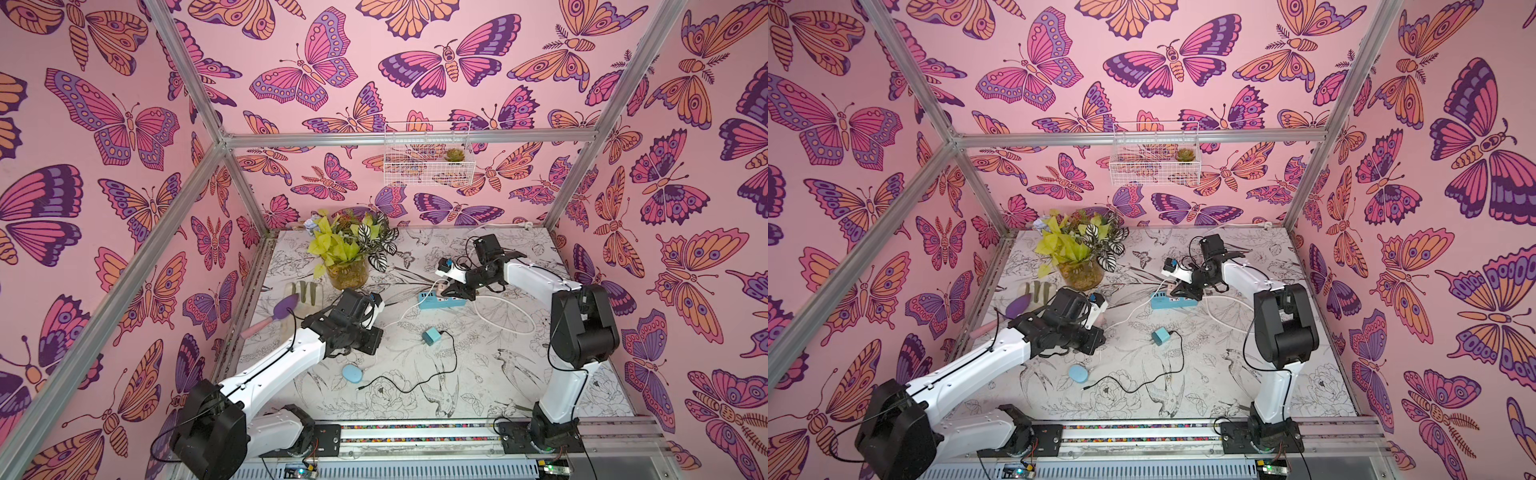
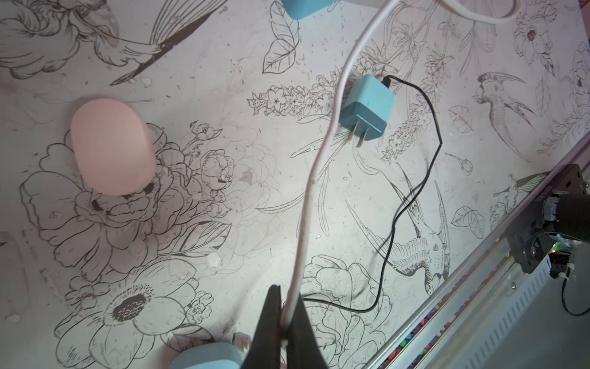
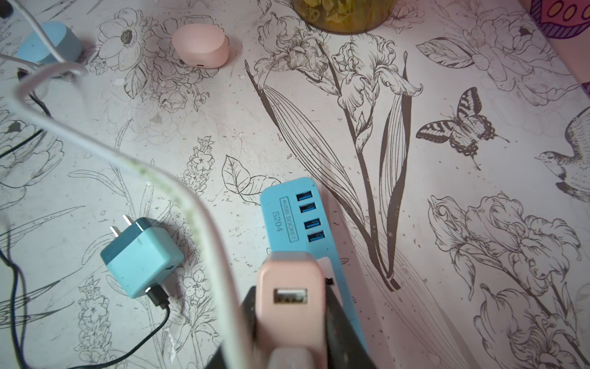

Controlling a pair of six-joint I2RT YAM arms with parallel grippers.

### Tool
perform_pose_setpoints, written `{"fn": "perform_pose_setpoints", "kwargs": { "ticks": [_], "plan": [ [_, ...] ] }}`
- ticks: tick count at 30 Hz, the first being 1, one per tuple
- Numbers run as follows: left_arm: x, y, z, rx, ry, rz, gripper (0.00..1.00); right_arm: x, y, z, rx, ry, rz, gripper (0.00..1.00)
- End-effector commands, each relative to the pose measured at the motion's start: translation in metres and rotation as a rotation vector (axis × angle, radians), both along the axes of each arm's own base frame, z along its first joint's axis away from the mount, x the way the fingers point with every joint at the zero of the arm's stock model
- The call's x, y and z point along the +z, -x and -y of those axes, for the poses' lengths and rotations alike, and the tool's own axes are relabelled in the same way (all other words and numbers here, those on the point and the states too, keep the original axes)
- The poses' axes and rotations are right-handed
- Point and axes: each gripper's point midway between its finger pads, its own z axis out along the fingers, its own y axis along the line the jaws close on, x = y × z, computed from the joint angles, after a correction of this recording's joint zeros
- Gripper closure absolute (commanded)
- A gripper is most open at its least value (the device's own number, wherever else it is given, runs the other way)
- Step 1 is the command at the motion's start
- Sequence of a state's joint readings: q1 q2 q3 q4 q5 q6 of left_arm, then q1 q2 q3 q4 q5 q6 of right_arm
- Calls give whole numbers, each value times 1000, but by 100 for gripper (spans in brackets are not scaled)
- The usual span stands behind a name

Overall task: Charge the bluetooth headset
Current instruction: Insert the plug into the socket.

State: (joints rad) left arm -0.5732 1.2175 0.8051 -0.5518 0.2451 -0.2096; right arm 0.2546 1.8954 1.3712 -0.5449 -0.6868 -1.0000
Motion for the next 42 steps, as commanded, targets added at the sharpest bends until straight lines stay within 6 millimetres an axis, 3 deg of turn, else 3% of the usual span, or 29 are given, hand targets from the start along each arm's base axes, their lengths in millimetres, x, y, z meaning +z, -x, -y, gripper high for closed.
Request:
{"fn": "perform_pose_setpoints", "kwargs": {
  "ticks": [1, 13, 21, 32, 42],
  "plan": [
    [0, 5, -9, -2, -32, -18, 100, 3, -1, 1, 43, 2, 3, 95],
    [-1, 4, 7, -37, 37, -45, 100, -13, -9, 13, 52, 95, 10, 95],
    [-1, 3, 7, -37, 41, -33, 100, -27, -8, 14, 64, 107, -15, 95],
    [2, 2, 6, -33, 47, -17, 100, -44, 8, 2, 149, 135, -35, 95],
    [7, 2, 6, -29, 67, 5, 100, -52, 9, 15, 140, 212, -25, 97]
  ]
}}
